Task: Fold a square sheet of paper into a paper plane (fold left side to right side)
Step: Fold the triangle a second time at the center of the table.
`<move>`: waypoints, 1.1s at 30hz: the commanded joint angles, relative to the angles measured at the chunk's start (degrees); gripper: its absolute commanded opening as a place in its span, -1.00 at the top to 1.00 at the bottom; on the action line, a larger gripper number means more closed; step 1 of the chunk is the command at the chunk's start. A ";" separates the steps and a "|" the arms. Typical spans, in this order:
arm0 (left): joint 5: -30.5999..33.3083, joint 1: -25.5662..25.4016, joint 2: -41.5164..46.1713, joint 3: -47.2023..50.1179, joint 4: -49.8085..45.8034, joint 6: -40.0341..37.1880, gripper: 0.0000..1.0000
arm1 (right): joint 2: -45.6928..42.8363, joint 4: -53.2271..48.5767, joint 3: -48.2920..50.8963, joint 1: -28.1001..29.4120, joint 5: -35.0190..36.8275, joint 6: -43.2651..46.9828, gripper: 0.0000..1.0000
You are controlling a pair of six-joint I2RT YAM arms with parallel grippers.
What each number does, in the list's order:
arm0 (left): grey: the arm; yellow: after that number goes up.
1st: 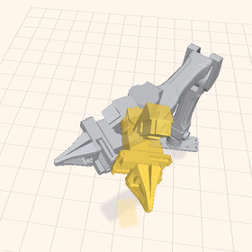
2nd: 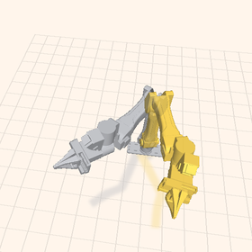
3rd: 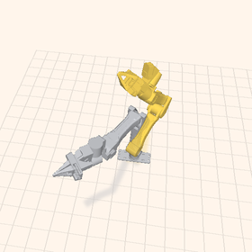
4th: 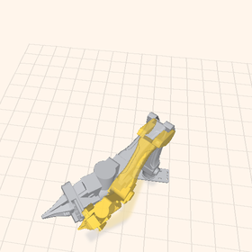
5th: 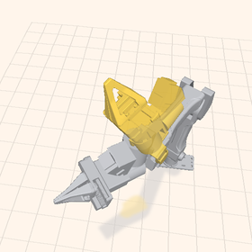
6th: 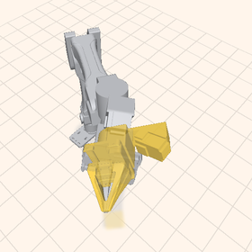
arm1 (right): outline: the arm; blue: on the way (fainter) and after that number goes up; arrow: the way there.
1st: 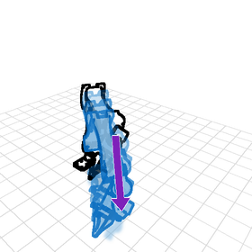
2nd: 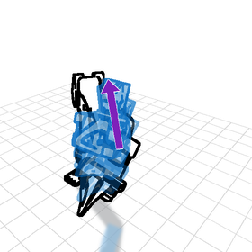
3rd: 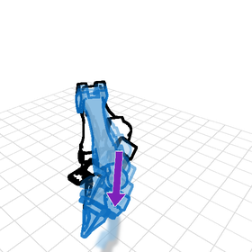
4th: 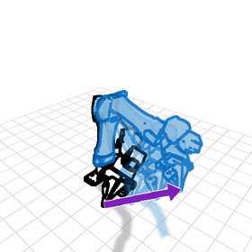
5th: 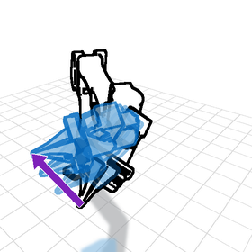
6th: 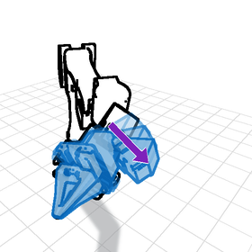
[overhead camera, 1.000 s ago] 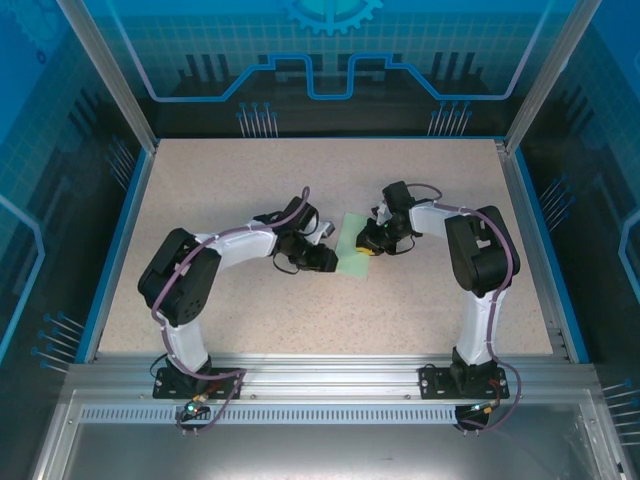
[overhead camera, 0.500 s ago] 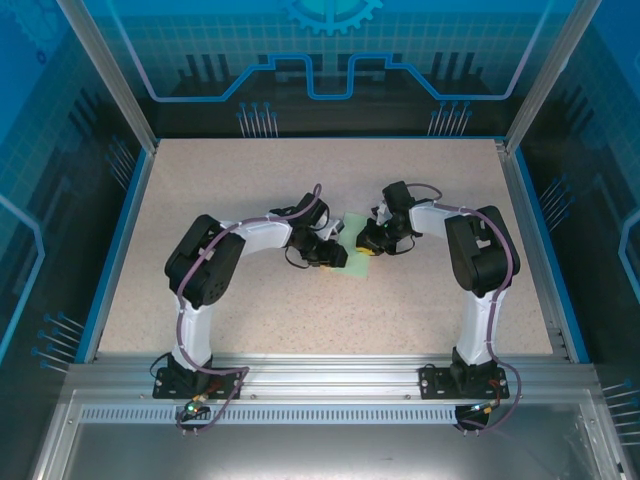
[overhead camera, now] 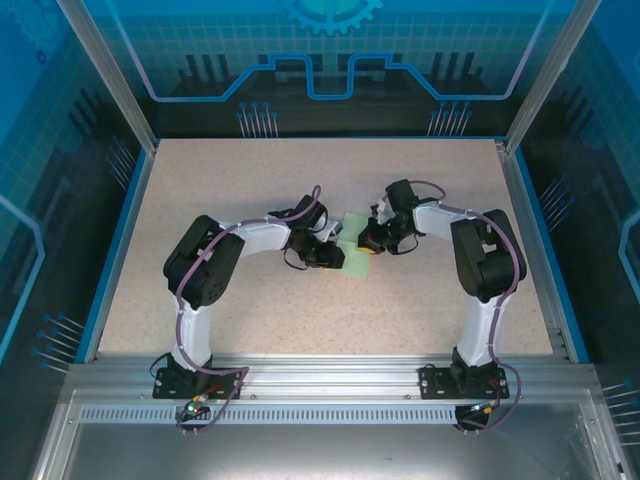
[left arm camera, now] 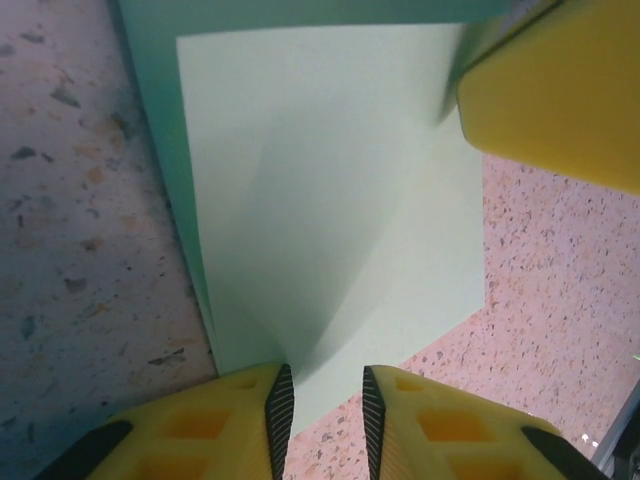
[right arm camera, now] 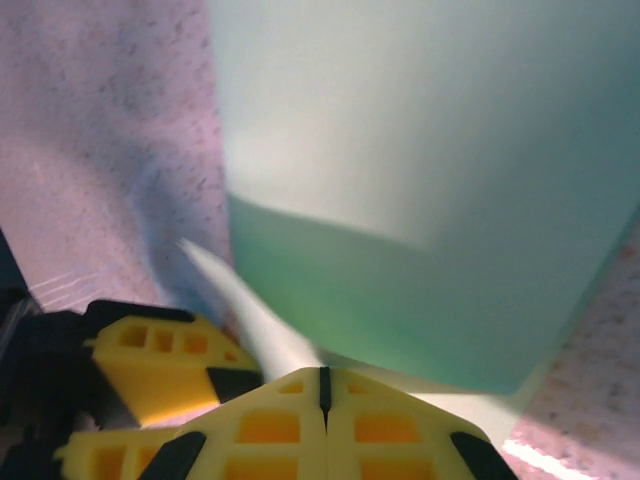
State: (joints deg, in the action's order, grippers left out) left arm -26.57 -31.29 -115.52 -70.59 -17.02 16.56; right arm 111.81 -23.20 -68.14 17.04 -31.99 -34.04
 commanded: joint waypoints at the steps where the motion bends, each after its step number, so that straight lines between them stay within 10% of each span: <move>1: 4.03 0.08 -0.27 2.56 -5.55 -0.87 0.42 | -0.18 -2.50 -0.37 1.86 -3.42 1.92 1.00; 33: 9.38 -0.72 -0.84 3.44 -7.41 -0.74 0.50 | 7.68 -10.10 -6.35 2.63 2.65 5.96 0.99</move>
State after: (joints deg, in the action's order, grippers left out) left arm -22.74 -32.05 -115.00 -70.32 -17.45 16.45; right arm 118.21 -28.53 -73.60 21.67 -32.80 -30.48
